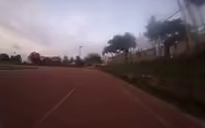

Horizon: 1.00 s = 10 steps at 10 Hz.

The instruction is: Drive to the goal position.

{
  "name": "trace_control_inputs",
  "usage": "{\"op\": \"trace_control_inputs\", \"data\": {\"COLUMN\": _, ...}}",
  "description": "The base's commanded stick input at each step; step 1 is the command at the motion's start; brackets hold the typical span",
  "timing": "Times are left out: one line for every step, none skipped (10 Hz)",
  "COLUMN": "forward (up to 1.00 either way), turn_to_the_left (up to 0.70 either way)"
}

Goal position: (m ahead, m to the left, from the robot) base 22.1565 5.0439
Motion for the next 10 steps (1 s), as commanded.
{"op": "trace_control_inputs", "data": {"forward": 0.5, "turn_to_the_left": 0.0}}
{"op": "trace_control_inputs", "data": {"forward": 0.5, "turn_to_the_left": 0.0}}
{"op": "trace_control_inputs", "data": {"forward": 0.5, "turn_to_the_left": 0.0}}
{"op": "trace_control_inputs", "data": {"forward": 0.5, "turn_to_the_left": 0.0}}
{"op": "trace_control_inputs", "data": {"forward": 0.5, "turn_to_the_left": 0.0}}
{"op": "trace_control_inputs", "data": {"forward": 0.5, "turn_to_the_left": 0.0}}
{"op": "trace_control_inputs", "data": {"forward": 0.52, "turn_to_the_left": 0.0}}
{"op": "trace_control_inputs", "data": {"forward": 0.66, "turn_to_the_left": 0.0}}
{"op": "trace_control_inputs", "data": {"forward": 0.7, "turn_to_the_left": 0.0}}
{"op": "trace_control_inputs", "data": {"forward": 0.7, "turn_to_the_left": 0.0}}
